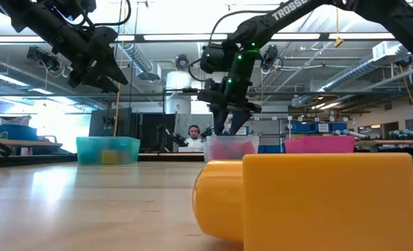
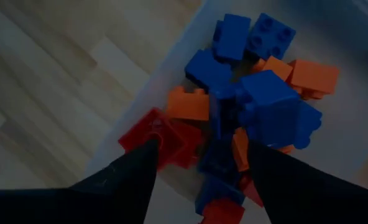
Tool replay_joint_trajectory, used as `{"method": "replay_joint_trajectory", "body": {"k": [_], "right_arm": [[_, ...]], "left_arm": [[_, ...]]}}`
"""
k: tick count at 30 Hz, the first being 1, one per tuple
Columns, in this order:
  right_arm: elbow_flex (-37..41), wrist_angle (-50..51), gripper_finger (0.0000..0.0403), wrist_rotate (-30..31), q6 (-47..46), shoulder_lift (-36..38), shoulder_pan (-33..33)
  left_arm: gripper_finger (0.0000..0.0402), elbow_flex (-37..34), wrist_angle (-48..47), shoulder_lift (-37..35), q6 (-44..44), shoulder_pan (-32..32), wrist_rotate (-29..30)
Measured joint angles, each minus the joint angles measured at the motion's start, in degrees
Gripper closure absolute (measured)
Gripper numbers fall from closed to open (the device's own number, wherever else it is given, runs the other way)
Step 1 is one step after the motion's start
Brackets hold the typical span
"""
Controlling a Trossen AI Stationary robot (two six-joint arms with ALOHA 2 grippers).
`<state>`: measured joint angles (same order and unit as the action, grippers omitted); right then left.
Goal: Sort blocks by size
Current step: Put the red 4 stud game piece into the transparent bin, then put the yellow 1 stud game piece into the blue bin
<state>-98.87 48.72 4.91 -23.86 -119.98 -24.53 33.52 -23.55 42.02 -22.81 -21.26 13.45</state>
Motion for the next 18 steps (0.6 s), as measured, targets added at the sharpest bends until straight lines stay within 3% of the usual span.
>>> {"method": "replay_joint_trajectory", "body": {"k": [18], "right_arm": [[0.00, 5.73, 0.0232, 0.05, -1.37, 2.06, 3.83]], "left_arm": [[0.0172, 0.00, 0.02, 0.00, 0.00, -0.01, 0.06]]}}
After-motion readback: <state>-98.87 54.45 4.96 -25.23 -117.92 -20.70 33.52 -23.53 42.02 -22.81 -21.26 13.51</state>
